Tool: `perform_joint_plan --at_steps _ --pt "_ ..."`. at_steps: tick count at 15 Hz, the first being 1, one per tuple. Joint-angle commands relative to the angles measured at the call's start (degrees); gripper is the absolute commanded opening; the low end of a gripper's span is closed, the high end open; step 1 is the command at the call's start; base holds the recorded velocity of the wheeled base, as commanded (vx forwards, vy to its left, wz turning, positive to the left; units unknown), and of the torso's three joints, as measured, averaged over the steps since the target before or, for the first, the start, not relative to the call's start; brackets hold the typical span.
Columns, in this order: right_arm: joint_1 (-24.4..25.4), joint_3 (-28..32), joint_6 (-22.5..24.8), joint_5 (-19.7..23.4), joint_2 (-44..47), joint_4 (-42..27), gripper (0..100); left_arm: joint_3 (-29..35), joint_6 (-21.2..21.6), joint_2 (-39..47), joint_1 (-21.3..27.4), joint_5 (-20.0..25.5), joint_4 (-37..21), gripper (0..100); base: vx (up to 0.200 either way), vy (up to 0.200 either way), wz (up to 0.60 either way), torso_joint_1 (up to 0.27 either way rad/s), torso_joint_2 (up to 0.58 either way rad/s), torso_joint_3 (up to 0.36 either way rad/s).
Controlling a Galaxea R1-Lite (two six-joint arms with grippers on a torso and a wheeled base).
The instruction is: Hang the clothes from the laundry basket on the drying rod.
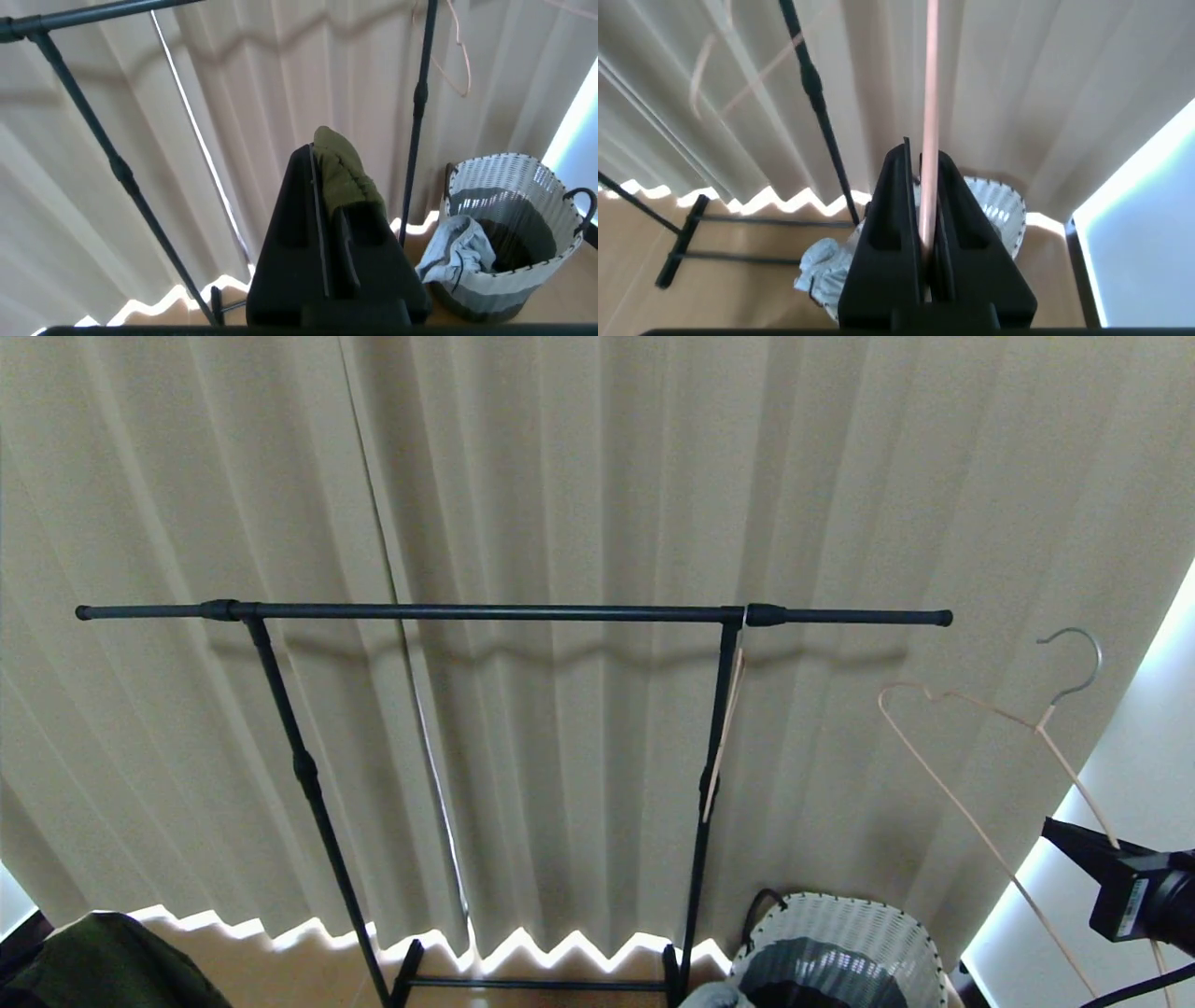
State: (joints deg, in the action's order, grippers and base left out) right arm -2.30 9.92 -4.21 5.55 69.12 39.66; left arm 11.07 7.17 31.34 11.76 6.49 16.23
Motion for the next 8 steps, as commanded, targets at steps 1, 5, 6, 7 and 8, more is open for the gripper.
perform_joint_plan --at_steps 1,5,6,7,8 --pt "0.0 0.0 -0.1 2.5 -1.1 0.0 0 0.1 0.0 -0.1 0.0 0.0 0.0 0 0.000 0.000 0.00 0.000 0.00 0.000" --pt "0.0 -0.7 -0.1 6.6 -3.2 0.0 0 0.1 0.0 -0.1 0.0 0.1 0.0 0 0.000 0.200 0.00 0.005 0.00 0.002" --pt "0.0 -0.9 -0.1 7.8 -4.2 0.0 0 0.1 0.0 -0.1 0.0 0.1 0.0 0 0.000 0.200 0.00 0.007 0.00 -0.002" --pt "0.0 -0.8 -0.2 9.2 -5.0 0.2 0 0.1 0.0 -0.1 0.0 0.1 0.0 0 0.000 0.200 0.00 0.012 0.01 -0.002" --pt "0.0 -0.8 -0.2 10.7 -5.7 0.2 0 0.0 0.0 -0.1 0.0 0.1 0.0 0 0.000 0.200 0.00 -0.002 0.01 0.002"
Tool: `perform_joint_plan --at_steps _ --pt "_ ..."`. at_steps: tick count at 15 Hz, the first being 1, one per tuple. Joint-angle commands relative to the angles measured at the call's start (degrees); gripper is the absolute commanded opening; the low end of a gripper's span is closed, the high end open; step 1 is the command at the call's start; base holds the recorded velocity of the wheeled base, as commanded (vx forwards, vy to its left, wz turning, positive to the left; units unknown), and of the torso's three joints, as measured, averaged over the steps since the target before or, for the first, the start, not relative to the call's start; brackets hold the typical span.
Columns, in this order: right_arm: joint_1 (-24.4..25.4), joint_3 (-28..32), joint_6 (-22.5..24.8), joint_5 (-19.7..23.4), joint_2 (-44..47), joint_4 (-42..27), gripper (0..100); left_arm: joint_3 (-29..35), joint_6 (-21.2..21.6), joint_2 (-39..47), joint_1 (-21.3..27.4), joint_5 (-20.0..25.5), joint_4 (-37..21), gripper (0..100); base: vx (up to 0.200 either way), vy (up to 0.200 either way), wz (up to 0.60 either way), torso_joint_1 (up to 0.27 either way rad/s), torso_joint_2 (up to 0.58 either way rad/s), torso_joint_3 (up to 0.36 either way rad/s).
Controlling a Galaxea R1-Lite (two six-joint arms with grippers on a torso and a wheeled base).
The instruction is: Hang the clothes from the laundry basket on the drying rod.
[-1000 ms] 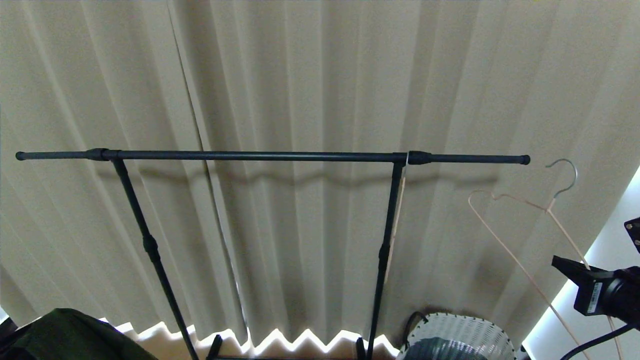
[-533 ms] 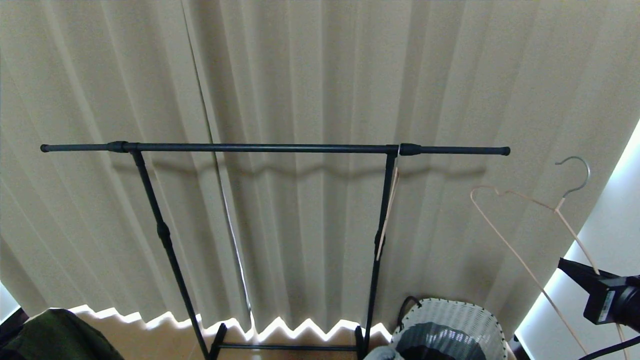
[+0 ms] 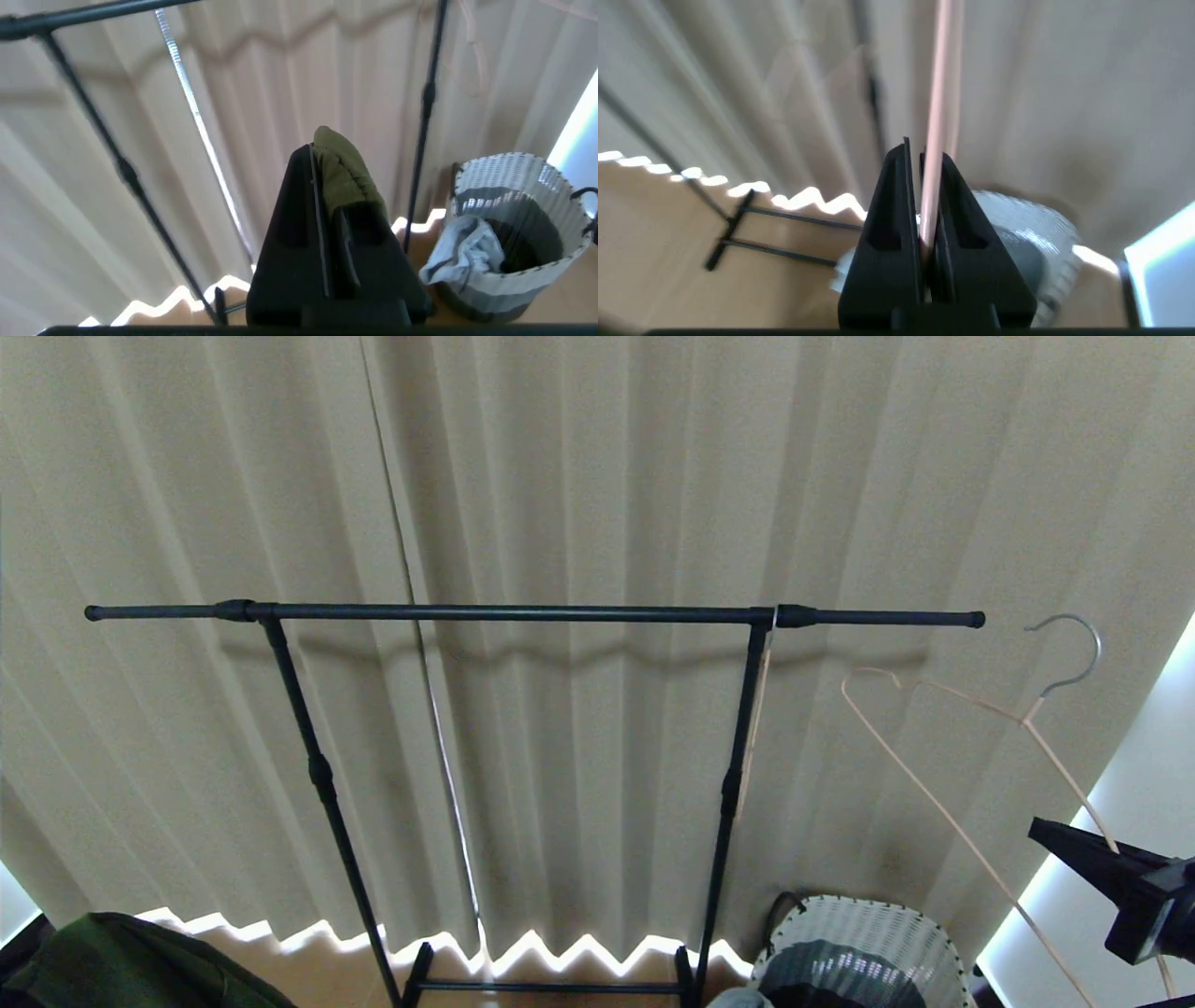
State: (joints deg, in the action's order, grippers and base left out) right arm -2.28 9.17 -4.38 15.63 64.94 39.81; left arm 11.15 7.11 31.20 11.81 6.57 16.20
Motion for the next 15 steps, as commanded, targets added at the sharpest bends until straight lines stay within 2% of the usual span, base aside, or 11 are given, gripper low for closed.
perform_joint_plan --at_steps 1,2,4,7,8,10,13,15 --pt "0.0 0.0 0.0 0.9 -1.6 0.0 0 -0.1 0.0 0.1 0.0 0.0 0.1 0 0.000 0.200 0.00 0.007 0.00 -0.002" --pt "0.0 0.1 0.0 3.5 -2.4 0.2 0 -0.1 0.0 0.1 0.0 0.0 0.1 0 0.000 0.200 0.00 0.002 0.01 0.002" --pt "0.1 -0.1 -0.1 5.8 -3.3 0.2 0 -0.2 0.0 0.1 0.1 0.0 0.0 0 0.000 0.200 0.00 0.010 0.00 -0.002" --pt "1.7 -0.5 -0.1 7.0 -3.6 -0.1 0 -0.3 0.0 0.1 0.1 0.1 0.0 0 0.000 0.200 0.00 0.002 0.00 0.004" --pt "6.2 -2.4 0.2 7.1 -3.5 -0.4 0 -0.7 0.1 0.2 0.2 0.2 0.0 0 0.000 0.000 0.00 0.000 0.00 0.000" --pt "11.7 -3.1 0.2 7.1 -2.5 -0.4 0 -0.7 0.5 -0.1 0.3 0.2 0.0 0 0.000 0.000 0.00 0.000 0.00 0.000" --pt "16.7 -2.4 0.2 7.0 1.3 0.3 0 -1.7 1.0 -1.3 0.3 0.2 -0.2 0 0.000 0.000 0.00 0.000 0.00 0.000" --pt "18.7 -1.3 0.1 7.1 3.7 0.4 0 -0.3 3.4 -0.6 0.3 0.2 -0.2 0 0.000 0.000 0.00 0.000 0.00 0.000"
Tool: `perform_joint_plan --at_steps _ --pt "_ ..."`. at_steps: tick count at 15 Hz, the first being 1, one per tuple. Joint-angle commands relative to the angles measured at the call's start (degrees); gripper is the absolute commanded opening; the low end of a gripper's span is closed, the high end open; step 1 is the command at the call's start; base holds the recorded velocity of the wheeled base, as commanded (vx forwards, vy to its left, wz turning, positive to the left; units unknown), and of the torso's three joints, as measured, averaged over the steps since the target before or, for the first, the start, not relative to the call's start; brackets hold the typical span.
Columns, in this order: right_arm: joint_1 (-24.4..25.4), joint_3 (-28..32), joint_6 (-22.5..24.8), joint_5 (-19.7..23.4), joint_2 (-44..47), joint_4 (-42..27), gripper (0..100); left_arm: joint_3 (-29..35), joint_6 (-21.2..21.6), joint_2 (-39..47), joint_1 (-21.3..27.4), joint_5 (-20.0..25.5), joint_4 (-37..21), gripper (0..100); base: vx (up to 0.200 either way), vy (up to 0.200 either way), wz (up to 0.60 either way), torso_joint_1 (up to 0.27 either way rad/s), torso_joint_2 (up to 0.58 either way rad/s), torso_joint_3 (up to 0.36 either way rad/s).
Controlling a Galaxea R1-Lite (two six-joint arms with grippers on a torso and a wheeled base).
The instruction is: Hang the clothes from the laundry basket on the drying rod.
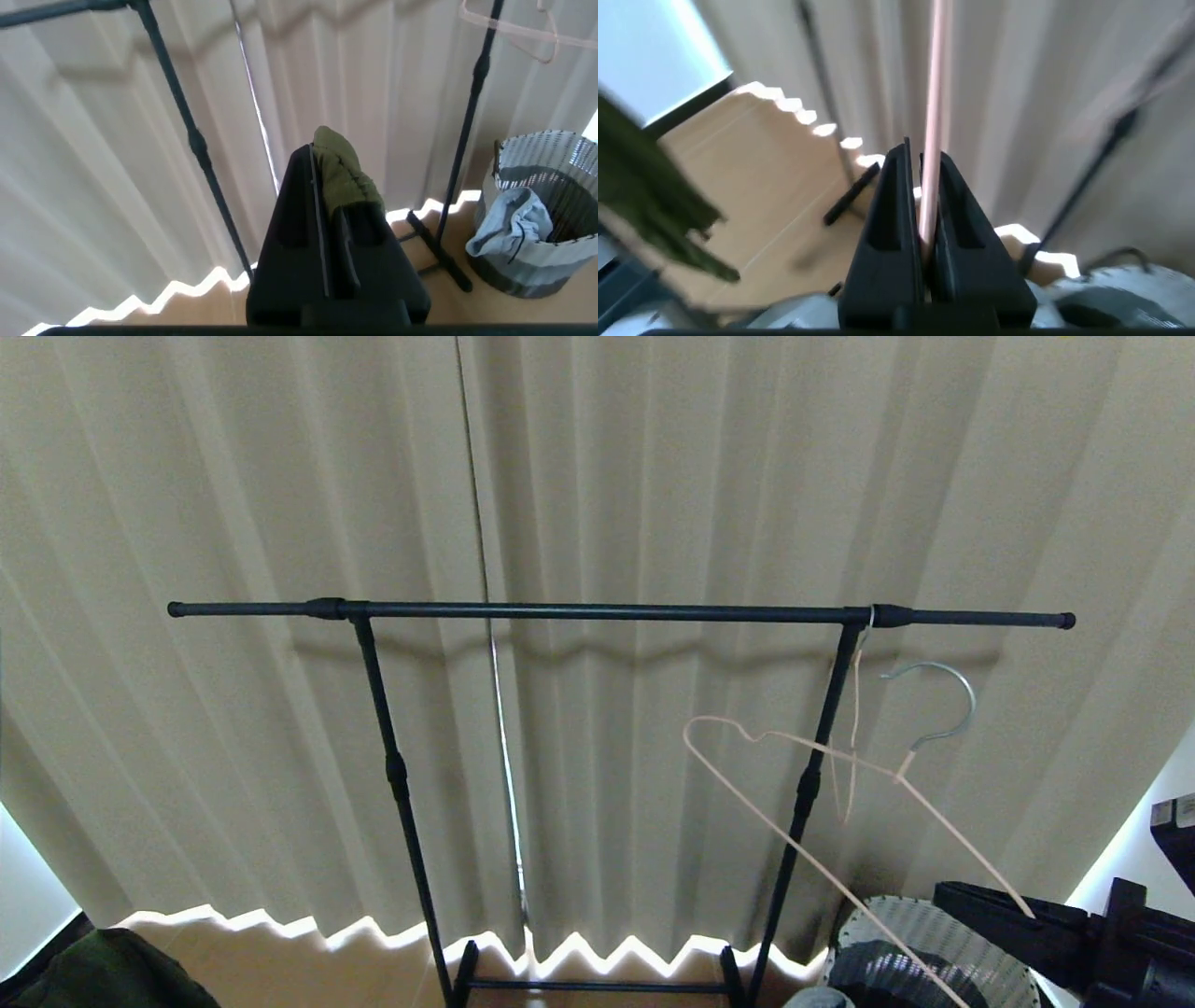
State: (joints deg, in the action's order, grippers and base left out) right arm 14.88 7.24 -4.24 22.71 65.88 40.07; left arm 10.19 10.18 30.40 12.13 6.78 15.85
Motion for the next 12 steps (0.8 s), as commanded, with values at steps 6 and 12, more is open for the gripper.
perform_joint_plan --at_steps 6,12 --pt "4.8 6.2 -0.2 4.9 5.5 1.0 0 26.9 1.5 23.8 -0.4 -1.6 -6.5 0 0.000 0.000 0.00 0.000 0.00 0.000" --pt "10.3 7.4 -0.4 5.9 13.0 12.7 0 45.3 1.1 45.3 0.4 -8.4 -13.0 0 0.000 0.000 0.00 0.000 0.00 0.000"
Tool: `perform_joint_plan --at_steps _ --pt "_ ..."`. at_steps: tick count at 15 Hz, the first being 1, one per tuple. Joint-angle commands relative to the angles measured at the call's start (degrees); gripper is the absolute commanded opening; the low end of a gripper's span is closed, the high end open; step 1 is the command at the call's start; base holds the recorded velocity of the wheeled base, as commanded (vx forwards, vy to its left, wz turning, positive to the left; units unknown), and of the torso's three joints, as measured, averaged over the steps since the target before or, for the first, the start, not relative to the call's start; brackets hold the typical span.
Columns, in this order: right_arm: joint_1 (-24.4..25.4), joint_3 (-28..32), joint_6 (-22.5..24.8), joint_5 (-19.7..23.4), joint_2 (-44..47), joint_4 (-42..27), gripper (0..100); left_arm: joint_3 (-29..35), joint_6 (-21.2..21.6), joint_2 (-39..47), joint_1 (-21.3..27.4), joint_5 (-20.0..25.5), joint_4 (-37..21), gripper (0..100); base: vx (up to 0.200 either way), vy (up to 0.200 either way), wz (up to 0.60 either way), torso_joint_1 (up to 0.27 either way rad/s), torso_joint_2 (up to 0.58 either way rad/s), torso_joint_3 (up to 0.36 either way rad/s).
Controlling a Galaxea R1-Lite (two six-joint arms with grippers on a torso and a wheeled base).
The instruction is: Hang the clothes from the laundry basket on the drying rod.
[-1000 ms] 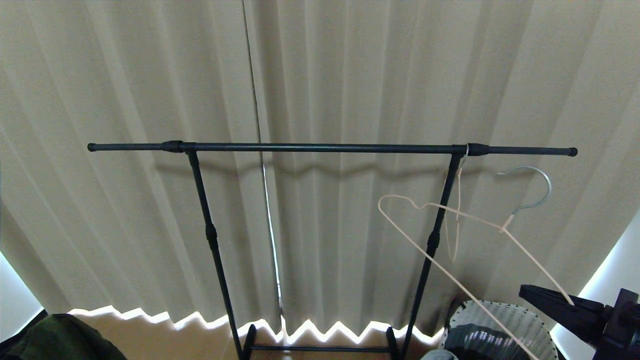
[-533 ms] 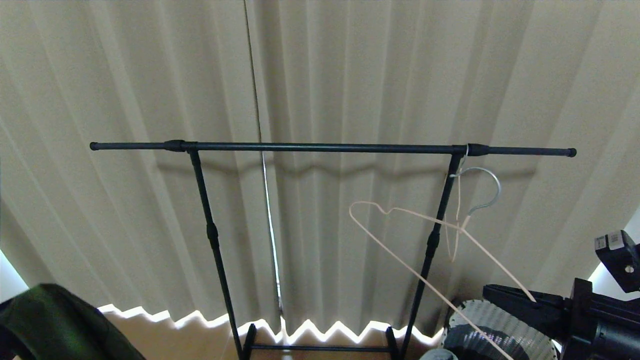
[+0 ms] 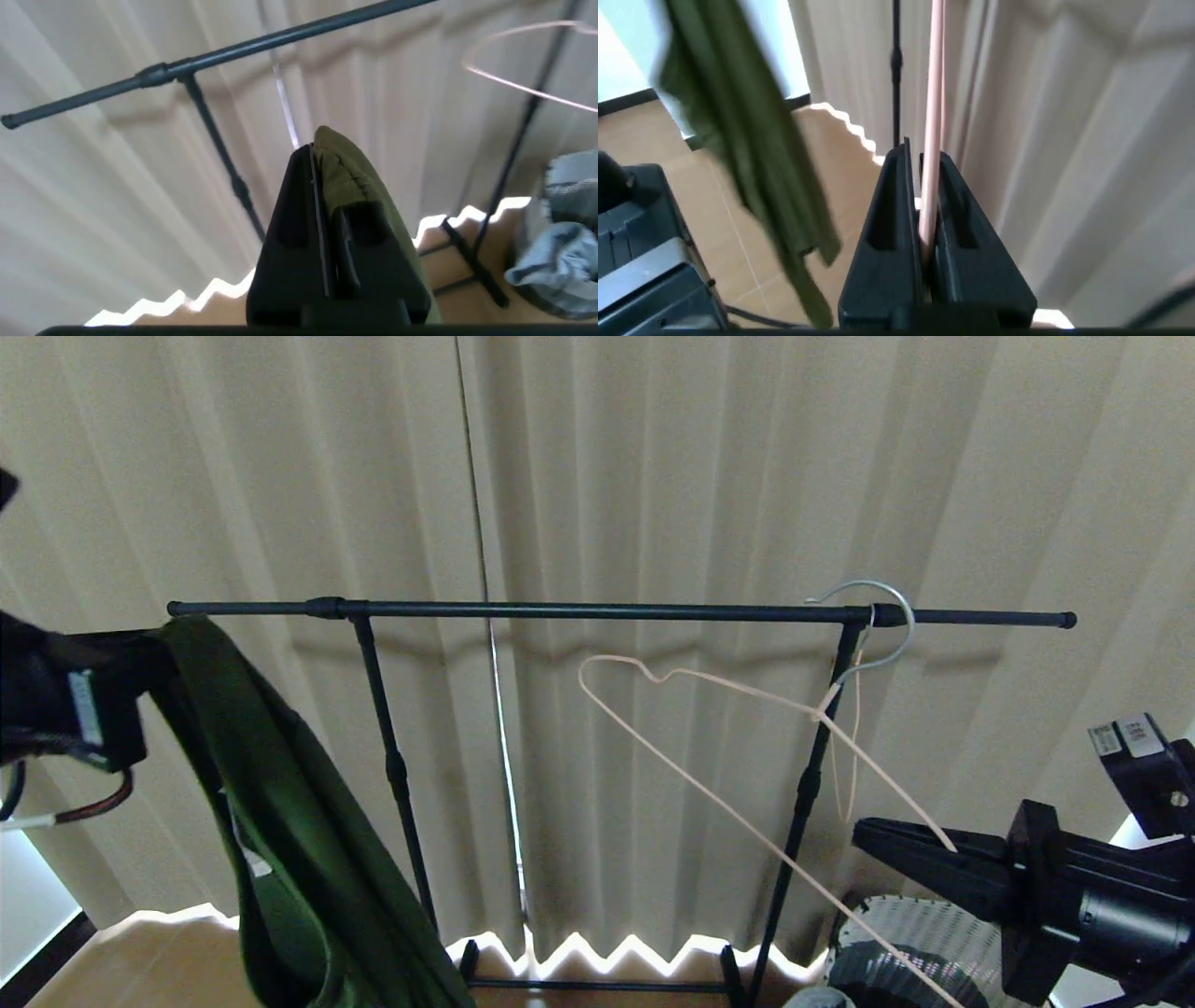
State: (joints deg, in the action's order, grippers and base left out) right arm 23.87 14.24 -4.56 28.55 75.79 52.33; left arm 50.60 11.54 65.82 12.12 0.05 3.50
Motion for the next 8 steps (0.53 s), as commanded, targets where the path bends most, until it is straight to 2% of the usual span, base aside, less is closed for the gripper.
perform_joint_plan --at_steps 1,4,8 --pt "4.2 0.7 -0.4 0.0 5.6 3.0 0 6.3 -3.8 13.5 2.2 -3.4 -0.6 0 0.000 0.000 0.00 0.000 0.00 0.000" --pt "10.7 0.5 -1.9 -0.1 9.6 8.9 0 5.7 -14.4 18.0 7.7 -7.0 -0.5 0 0.000 0.000 0.00 0.000 0.00 0.000" --pt "17.0 1.1 -4.5 -0.2 13.4 12.2 0 5.6 -15.2 21.0 9.1 -9.1 2.5 0 0.000 0.000 0.00 0.000 0.00 0.000"
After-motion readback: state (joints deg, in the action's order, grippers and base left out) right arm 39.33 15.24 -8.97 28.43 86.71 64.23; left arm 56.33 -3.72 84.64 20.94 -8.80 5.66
